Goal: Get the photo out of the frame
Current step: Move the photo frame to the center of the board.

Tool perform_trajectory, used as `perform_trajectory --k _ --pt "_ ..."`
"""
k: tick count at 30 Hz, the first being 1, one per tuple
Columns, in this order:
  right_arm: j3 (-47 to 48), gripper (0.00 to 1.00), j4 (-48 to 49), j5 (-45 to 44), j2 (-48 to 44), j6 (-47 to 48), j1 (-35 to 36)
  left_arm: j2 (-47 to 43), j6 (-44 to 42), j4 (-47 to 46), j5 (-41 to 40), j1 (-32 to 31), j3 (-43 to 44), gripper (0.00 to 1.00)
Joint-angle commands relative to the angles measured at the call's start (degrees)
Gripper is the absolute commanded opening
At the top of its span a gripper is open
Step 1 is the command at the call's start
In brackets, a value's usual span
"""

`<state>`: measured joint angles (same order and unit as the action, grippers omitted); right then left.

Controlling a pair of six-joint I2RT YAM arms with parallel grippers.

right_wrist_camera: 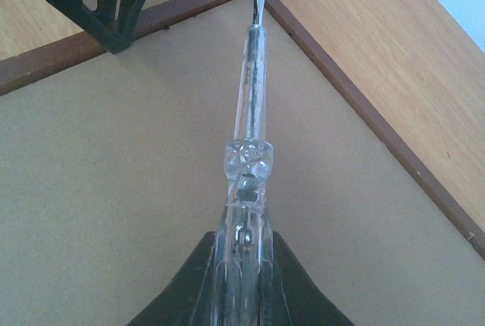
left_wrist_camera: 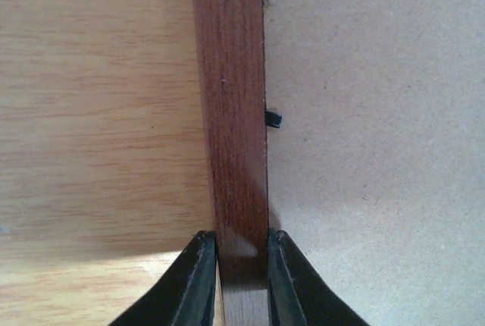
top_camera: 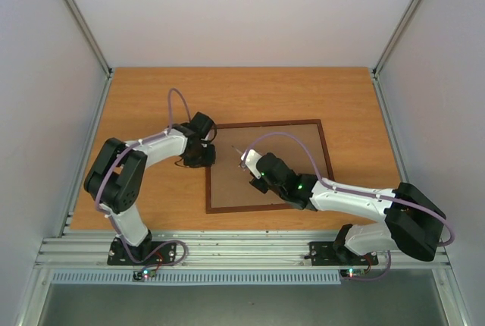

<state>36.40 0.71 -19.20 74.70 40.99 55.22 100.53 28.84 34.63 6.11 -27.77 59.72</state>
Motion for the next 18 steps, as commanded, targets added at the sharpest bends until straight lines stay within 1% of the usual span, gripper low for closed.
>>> perform_trajectory --k 1,6,9,18 --pt "0.6 0.01 -0.2 1.4 -0.7 -0.6 0.0 -2.7 -0.7 -0.4 1.4 -0.3 -3.1 0.16" --pt "0.7 0.01 -0.2 2.6 -1.7 0.0 0.3 -6.0 -0.7 -1.2 3.2 -0.6 -6.8 0.10" --pt "0.9 0.01 -2.2 3.6 -2.1 0.3 0.5 -7.8 -0.5 -1.8 4.0 -1.2 -8.9 0.08" --pt "1.3 0.01 -3.3 4.9 -2.3 1.7 1.6 -11.1 0.7 -1.9 3.6 -4.9 -13.3 0.07"
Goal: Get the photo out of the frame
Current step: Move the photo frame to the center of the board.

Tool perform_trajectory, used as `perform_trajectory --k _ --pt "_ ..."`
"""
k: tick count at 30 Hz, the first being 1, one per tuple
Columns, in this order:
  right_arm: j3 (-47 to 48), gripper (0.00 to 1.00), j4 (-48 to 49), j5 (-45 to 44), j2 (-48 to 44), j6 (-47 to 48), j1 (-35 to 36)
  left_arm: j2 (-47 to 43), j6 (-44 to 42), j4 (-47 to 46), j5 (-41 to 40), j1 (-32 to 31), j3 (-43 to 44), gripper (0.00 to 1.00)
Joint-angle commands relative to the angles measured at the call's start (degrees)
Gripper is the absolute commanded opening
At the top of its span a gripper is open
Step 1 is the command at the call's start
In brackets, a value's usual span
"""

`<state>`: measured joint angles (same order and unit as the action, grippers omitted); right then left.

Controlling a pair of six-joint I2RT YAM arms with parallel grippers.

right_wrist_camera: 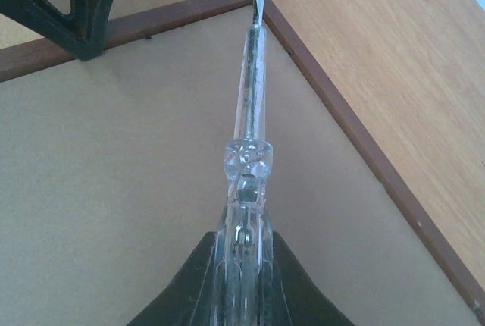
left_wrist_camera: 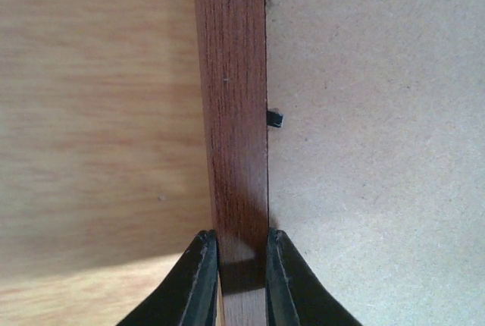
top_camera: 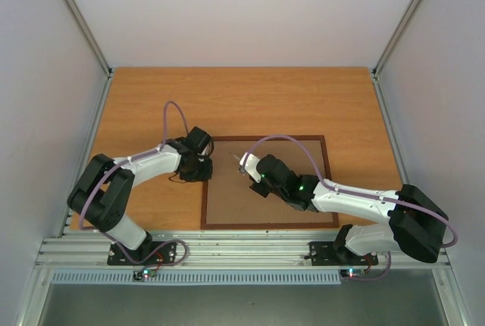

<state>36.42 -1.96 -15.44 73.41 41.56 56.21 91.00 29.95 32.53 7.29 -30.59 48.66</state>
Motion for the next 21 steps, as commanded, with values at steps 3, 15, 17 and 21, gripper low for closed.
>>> perform_trajectory --k 3,15,17,21 --pt "1.4 0.01 -0.8 1.8 -0.8 1.5 0.8 -3.7 0.4 -0.1 2.5 -2.7 -4.0 0.07" --pt "2.2 0.01 -3.0 4.7 -0.4 3.2 1.2 -6.7 1.6 -2.1 5.4 -3.9 -6.6 0.07" --pt "2.5 0.01 -3.4 5.2 0.0 3.3 1.3 -6.7 1.8 -2.4 5.9 -4.1 -7.0 0.07" --pt "2.8 0.01 -3.8 6.2 0.4 3.7 1.4 -7.5 2.2 -2.6 5.9 -4.3 -8.1 0.08"
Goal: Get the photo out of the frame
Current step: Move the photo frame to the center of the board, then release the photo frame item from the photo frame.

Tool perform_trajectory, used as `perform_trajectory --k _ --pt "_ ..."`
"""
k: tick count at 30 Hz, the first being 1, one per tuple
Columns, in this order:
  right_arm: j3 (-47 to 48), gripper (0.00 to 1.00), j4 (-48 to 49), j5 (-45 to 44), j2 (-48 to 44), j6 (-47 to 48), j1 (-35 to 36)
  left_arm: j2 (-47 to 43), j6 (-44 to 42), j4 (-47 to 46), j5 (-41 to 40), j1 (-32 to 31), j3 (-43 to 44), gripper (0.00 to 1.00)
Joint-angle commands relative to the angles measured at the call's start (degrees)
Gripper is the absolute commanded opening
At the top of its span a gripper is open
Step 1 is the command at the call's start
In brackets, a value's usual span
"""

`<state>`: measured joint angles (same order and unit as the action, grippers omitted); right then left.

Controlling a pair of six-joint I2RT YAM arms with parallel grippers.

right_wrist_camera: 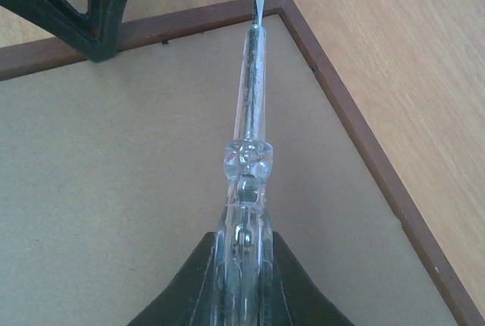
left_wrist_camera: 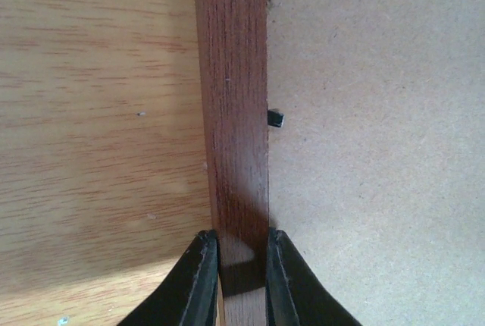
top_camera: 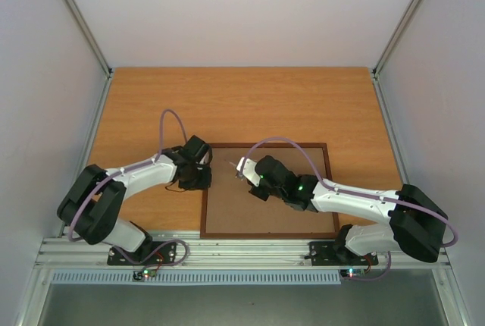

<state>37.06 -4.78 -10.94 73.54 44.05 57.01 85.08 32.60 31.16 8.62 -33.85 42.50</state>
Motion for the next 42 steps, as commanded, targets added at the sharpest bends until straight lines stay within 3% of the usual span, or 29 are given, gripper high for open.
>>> perform_trajectory --k 1,5,13,22,34,42 --pt "2.2 0.01 -1.3 1.9 0.2 1.3 0.7 -2.1 -0.2 -1.2 4.4 -1.0 -2.4 0.08" --pt "2.8 0.01 -2.7 2.8 0.3 1.7 0.6 -5.1 1.0 -1.4 2.9 -1.1 -3.8 0.15" --pt "5.0 0.01 -5.0 5.7 3.3 4.7 0.6 -12.6 2.7 -1.9 -0.2 0.4 -5.2 0.39" --pt "10.3 0.01 -10.7 10.2 6.9 7.7 -1.4 -19.3 3.3 -6.4 6.8 11.4 -10.2 0.47" --pt "17.2 0.01 -13.3 18.9 15.5 13.9 -6.4 -11.1 7.3 -17.1 18.5 17.4 -10.3 0.47" --pt "19.4 0.01 -14.2 19.2 21.2 15.6 -6.9 -4.1 5.0 -17.3 19.0 17.4 -7.8 0.33"
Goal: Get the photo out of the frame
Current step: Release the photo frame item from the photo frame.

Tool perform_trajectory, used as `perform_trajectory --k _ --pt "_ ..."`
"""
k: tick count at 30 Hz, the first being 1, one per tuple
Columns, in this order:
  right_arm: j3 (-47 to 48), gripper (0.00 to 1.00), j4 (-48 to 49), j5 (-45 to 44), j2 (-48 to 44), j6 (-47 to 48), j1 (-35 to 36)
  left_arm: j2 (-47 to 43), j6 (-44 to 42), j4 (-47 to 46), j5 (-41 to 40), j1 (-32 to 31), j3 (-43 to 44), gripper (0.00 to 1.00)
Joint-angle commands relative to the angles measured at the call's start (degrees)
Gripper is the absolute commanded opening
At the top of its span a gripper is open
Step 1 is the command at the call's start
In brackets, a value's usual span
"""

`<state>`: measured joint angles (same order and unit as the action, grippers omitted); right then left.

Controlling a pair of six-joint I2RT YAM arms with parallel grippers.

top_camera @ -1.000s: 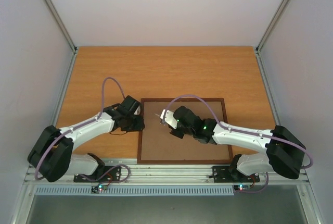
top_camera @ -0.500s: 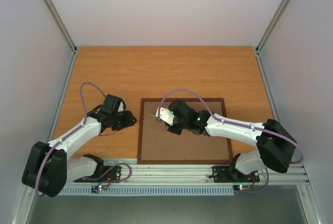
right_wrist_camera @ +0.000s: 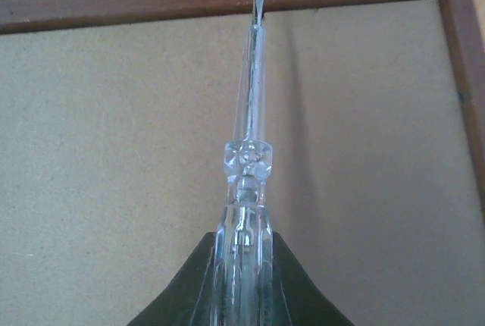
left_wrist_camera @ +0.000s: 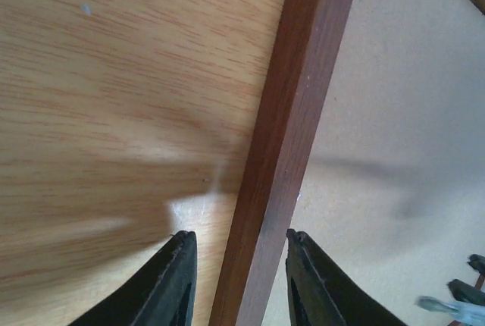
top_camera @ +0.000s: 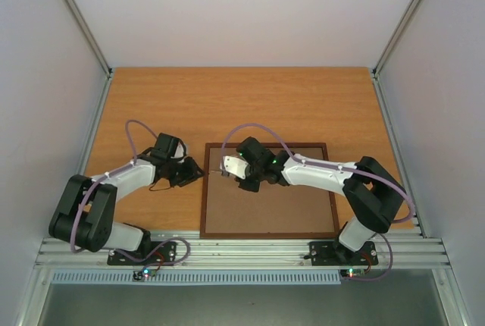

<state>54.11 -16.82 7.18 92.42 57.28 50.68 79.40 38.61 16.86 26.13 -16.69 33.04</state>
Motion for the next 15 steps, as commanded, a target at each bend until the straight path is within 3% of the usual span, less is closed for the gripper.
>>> perform_trajectory --k 1,15 --pt "2.7 0.01 -2.6 0.9 2.9 2.5 -0.7 2.0 -1.2 -3.1 1.6 0.2 1.8 0.32" --pt "6.8 0.01 -4.9 2.0 8.9 3.4 -1.7 5.3 -4.1 -1.4 2.6 0.1 3.3 0.26"
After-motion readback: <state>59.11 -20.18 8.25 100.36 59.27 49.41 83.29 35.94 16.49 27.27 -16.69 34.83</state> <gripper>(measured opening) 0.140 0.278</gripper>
